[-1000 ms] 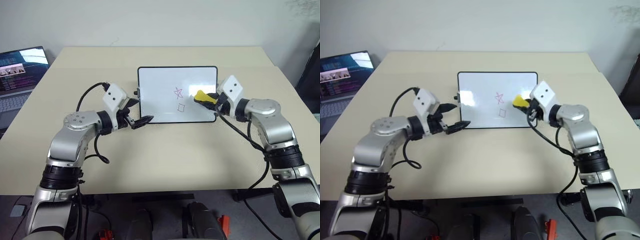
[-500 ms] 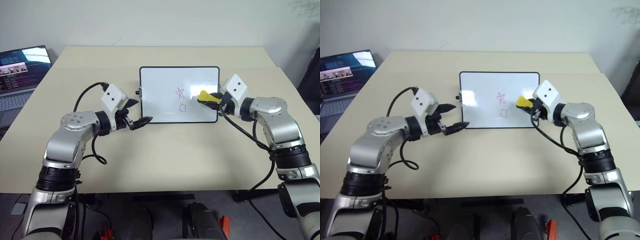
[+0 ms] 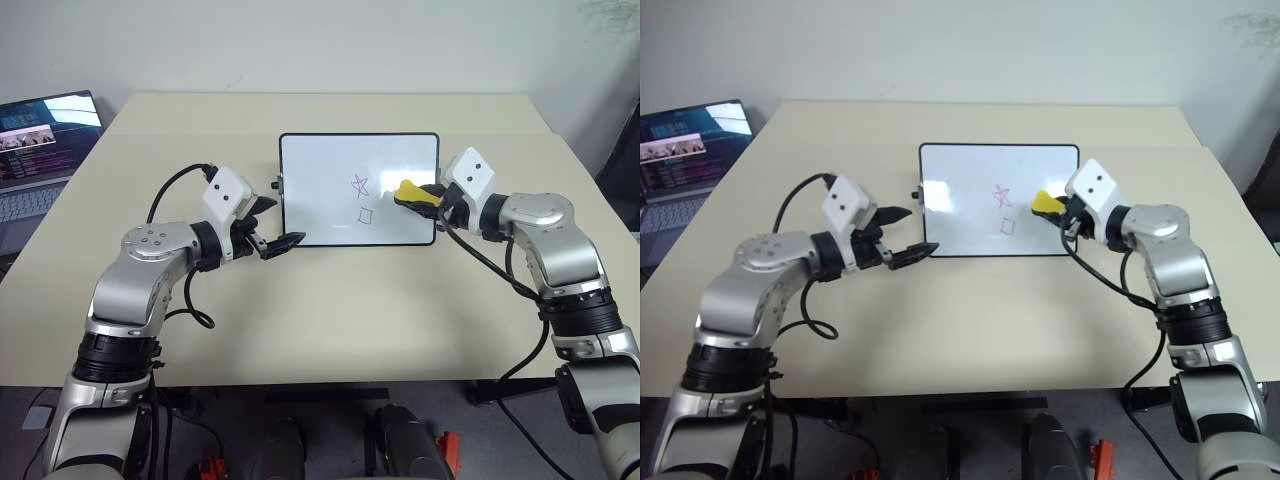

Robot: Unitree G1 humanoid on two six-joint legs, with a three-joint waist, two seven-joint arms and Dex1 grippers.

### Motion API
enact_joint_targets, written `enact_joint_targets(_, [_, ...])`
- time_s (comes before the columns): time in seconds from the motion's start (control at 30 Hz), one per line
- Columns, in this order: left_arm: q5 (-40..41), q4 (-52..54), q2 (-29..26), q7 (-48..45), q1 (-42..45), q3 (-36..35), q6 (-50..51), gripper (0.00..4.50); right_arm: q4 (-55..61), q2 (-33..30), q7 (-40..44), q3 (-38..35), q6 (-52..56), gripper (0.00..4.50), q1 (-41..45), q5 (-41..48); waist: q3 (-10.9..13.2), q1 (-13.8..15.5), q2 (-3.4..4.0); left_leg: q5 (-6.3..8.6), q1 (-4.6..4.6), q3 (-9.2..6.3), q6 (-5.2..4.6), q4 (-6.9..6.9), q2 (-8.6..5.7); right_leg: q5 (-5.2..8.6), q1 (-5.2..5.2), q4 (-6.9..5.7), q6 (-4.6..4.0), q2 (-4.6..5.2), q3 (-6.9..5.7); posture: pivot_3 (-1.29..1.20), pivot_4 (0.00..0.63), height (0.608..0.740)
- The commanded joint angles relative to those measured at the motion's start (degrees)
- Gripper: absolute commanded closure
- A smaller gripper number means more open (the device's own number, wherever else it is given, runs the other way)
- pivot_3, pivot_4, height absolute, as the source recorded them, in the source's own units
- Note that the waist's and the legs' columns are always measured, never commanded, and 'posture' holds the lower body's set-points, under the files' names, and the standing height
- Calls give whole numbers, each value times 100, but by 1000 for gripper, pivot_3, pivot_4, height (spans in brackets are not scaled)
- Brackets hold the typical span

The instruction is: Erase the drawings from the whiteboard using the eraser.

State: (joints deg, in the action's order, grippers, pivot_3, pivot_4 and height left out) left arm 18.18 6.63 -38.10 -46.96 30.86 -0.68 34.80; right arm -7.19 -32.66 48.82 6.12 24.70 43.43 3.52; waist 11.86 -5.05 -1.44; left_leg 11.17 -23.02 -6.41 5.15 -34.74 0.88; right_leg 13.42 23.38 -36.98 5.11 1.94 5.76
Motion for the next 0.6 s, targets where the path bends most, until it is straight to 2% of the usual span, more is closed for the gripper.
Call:
enact_joint_targets(0.03, [117, 265, -127, -80, -66, -126, 31, 0, 288, -109, 180, 63, 179, 3482, 24, 79, 0, -1, 0, 0, 0, 0, 0, 0, 0, 0, 0, 0, 0, 0, 0, 0, 150, 740])
enact_joint_targets(0.6, [132, 246, -108, -46, -37, -111, 20, 0, 376, -637, 534, 160, 1253, 3482, 53, 92, 0, 22, -1, 0, -1, 0, 0, -3, 0, 1, 0, 0, 0, 1, -1, 0, 150, 740])
